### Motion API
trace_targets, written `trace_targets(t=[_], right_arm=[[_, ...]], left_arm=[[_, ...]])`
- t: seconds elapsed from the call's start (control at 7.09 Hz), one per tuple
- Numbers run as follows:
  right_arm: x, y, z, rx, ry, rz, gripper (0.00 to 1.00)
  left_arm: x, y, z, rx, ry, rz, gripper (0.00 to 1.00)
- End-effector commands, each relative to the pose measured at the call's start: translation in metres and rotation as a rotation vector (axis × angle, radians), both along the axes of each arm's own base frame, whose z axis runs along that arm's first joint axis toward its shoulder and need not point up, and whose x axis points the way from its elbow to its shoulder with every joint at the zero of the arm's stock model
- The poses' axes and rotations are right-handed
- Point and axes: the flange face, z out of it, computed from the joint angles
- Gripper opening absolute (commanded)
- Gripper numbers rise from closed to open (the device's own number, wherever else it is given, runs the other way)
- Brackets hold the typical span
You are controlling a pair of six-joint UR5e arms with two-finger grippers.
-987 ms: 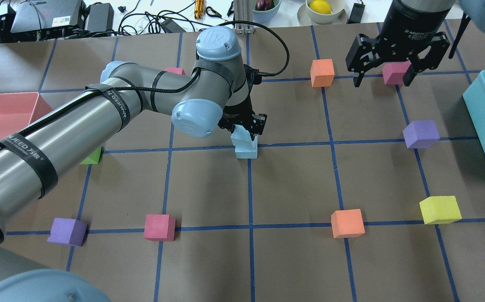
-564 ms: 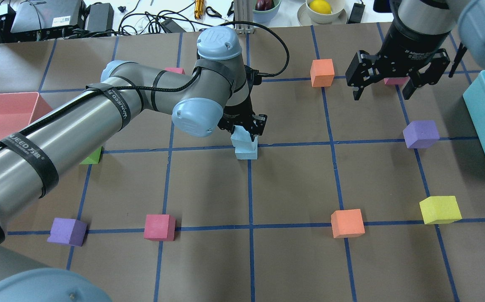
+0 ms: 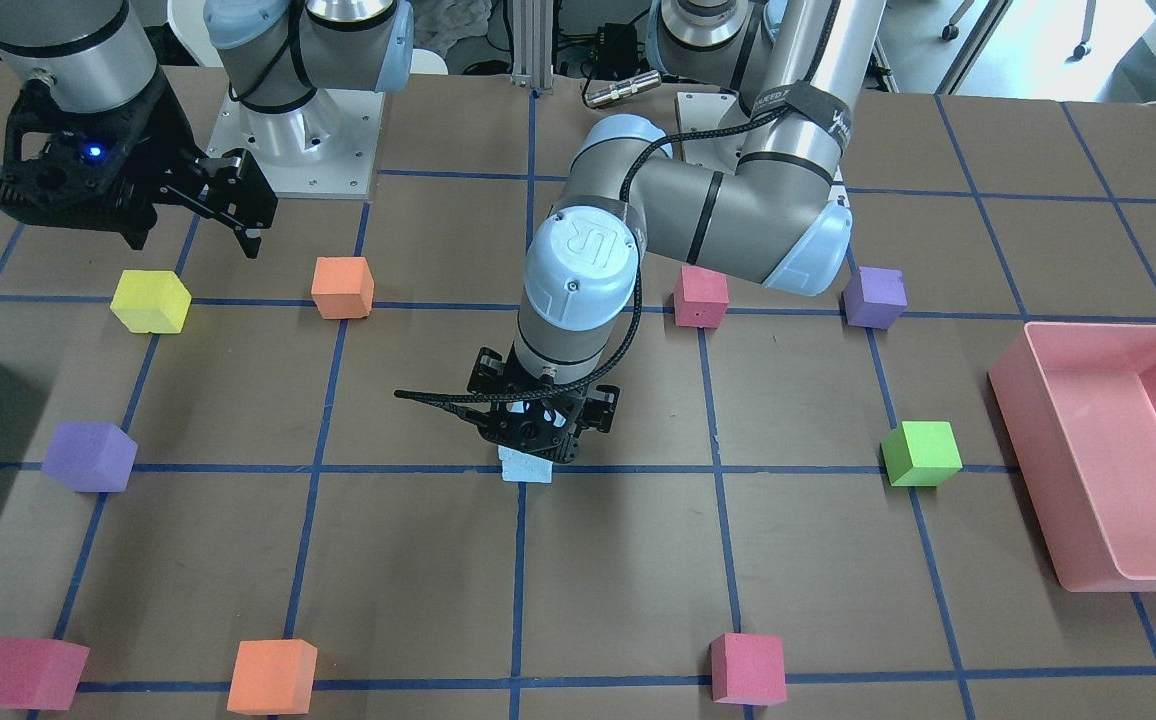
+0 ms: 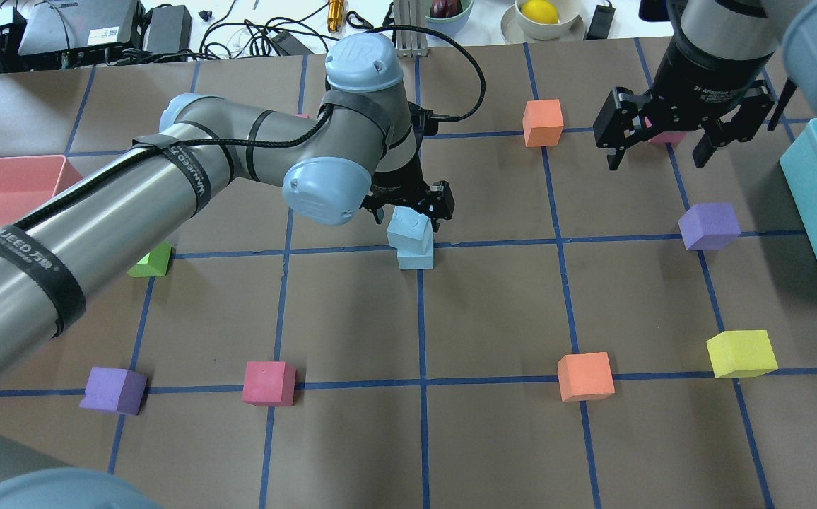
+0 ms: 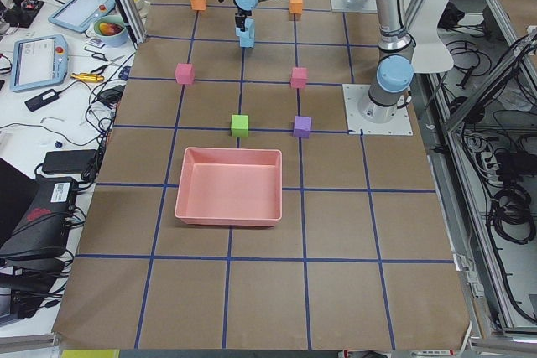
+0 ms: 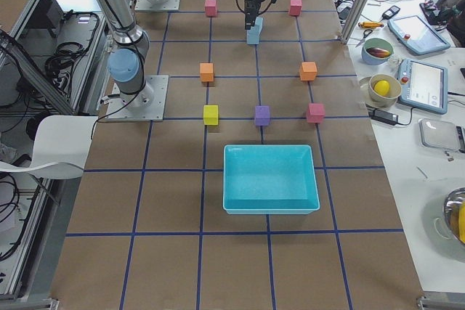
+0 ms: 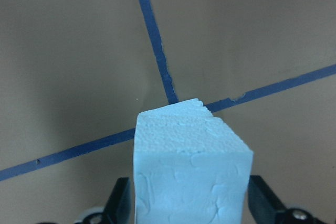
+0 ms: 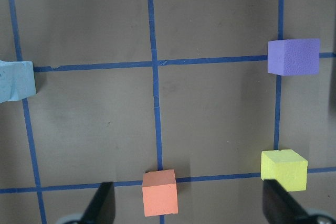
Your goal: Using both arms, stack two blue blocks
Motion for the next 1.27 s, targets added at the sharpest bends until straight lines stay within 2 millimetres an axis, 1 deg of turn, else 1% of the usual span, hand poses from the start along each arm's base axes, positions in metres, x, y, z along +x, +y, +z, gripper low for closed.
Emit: trace_targets(t=[0.0,0.14,0.28,0.42,0.56,0.71,0.85,0.99,1.13], right_arm=[[0.002,-0.008,0.009,0.017,-0.002,0.001,1.00],[0.003,-0.007,0.004,0.026,-0.004,0.001,1.00],[0.004,-0.007,0.004,0.028,-0.007,0.003,1.00],[0.005,-0.008,0.003,0.029,-0.005,0.004,1.00],[0.005,-0.007,0.006,0.023,-0.005,0.003,1.00],[0.005,-0.007,0.009,0.018,-0.005,0.004,1.00],[0.004,-0.007,0.009,0.018,-0.005,0.003,1.00],[0.004,-0.007,0.009,0.018,-0.004,0.003,1.00],[0.005,-0.008,0.010,0.015,-0.017,0.002,1.00]], left_arm=[[0.023,-0.008,0.081,0.062,-0.025,0.038,1.00],[0.046,-0.010,0.142,0.099,-0.040,0.068,1.00],[0.063,-0.002,0.188,0.085,-0.035,0.085,1.00],[0.083,0.009,0.220,0.038,-0.026,0.113,1.00],[0.112,0.017,0.224,0.027,-0.082,0.143,1.00],[0.127,0.040,0.209,0.026,-0.091,0.147,1.00],[0.136,0.041,0.200,-0.114,-0.064,0.159,1.00],[0.148,0.045,0.207,-0.121,-0.104,0.173,1.00],[0.183,0.044,0.214,-0.066,-0.116,0.226,1.00]])
